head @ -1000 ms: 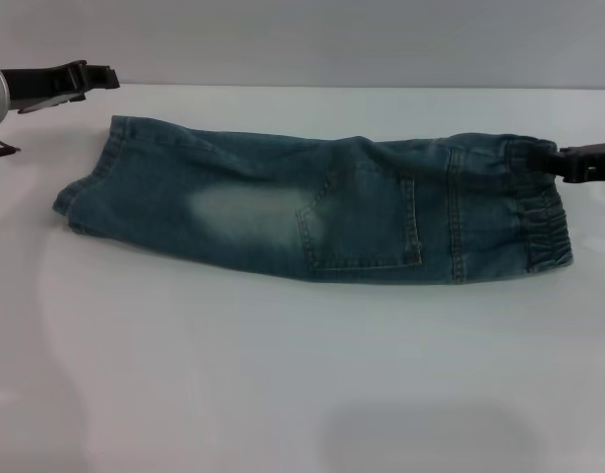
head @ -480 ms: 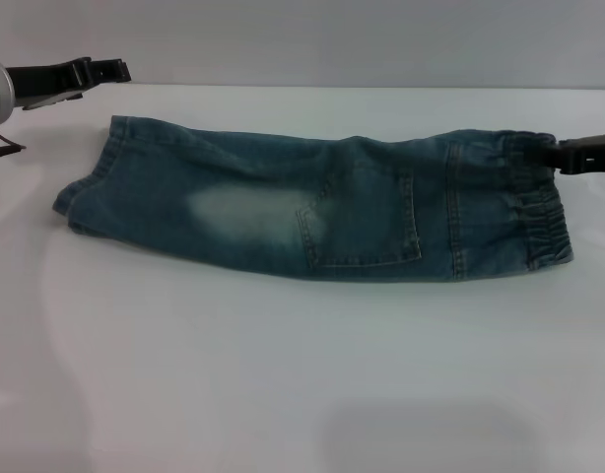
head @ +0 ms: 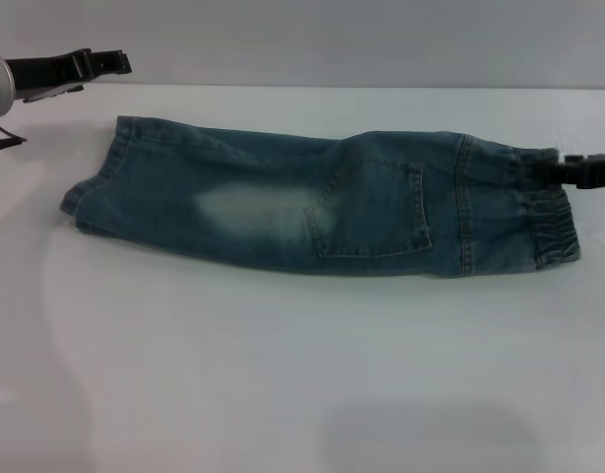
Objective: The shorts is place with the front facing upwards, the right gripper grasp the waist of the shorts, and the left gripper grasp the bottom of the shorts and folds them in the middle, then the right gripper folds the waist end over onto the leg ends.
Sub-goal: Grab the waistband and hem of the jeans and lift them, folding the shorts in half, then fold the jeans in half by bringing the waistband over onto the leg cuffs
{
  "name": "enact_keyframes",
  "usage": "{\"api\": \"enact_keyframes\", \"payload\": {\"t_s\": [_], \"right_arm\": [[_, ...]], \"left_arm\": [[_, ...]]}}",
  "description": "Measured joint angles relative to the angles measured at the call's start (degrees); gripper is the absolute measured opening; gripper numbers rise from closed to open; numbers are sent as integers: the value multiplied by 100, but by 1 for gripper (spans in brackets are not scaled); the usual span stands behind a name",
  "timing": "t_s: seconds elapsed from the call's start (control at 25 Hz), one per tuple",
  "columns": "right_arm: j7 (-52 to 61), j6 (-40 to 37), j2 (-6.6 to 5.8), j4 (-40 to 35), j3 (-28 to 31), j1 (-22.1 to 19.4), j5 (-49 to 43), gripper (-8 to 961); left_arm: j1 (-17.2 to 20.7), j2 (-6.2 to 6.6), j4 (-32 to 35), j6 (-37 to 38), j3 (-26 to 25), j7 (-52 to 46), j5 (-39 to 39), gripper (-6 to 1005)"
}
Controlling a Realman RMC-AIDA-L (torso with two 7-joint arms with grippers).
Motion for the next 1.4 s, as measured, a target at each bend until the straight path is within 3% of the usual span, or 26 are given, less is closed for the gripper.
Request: {"api": "enact_keyframes", "payload": {"t_s": [0.28,0.52,0.72,0.96,1.4], "right_arm": [[183,64,-2,-83,45,-22,-235,508],[317,-406,86,-842,57,-110,74,540],[227,-541,120,-897,-132,13,502,540],[-82,-493,342,-434,-490,299,562,540],[-130,-88,412,-156,-674,111,561,539]], "left_arm": [[0,-3,-1,-28,0,0,-34,820],[55,-15,86,-31,11,62,-207,819],[71,-23,90,-19,5,207,-388,819],[101,-41,125,5,35,485,-770,819],[61,-89,149,15,44,650,-905,818]]}}
